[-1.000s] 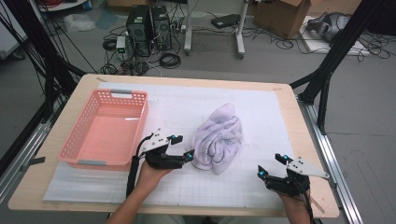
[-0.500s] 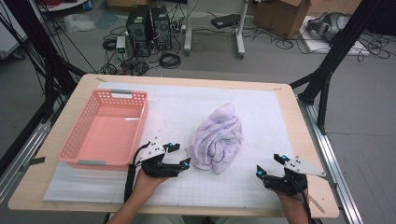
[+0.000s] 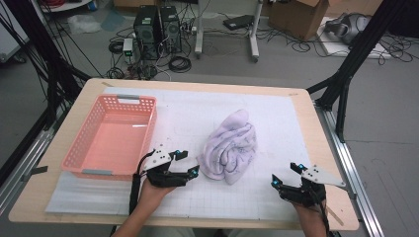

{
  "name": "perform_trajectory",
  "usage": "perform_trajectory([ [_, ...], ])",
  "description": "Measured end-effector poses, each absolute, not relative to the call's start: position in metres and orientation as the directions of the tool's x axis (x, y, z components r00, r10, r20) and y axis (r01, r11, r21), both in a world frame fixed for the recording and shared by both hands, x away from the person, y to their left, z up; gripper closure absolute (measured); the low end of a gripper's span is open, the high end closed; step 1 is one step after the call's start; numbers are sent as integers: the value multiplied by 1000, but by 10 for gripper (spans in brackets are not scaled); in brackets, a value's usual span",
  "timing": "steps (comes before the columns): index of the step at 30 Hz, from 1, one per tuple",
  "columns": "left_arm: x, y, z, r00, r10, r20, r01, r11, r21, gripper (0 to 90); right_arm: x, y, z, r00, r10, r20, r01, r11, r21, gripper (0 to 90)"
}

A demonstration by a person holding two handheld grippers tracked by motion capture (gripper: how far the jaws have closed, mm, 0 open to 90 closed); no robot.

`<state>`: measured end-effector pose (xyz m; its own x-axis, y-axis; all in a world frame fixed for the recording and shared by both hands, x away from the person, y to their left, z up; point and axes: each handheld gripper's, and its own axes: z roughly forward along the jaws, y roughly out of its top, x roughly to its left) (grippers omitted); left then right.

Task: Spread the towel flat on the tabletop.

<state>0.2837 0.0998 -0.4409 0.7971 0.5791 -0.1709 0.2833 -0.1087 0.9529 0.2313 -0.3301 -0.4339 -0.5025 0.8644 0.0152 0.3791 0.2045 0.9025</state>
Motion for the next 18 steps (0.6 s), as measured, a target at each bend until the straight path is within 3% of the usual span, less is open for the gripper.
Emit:
perform_trajectory([
  [9, 289, 94, -445, 814, 549, -191, 331, -167, 929, 355, 240, -322, -440, -510, 860, 17, 432, 239, 869, 172],
  [18, 294, 70, -442, 844, 518, -142, 331, -292, 897, 359, 247, -304, -443, -558, 829, 23, 450, 280, 848, 174],
])
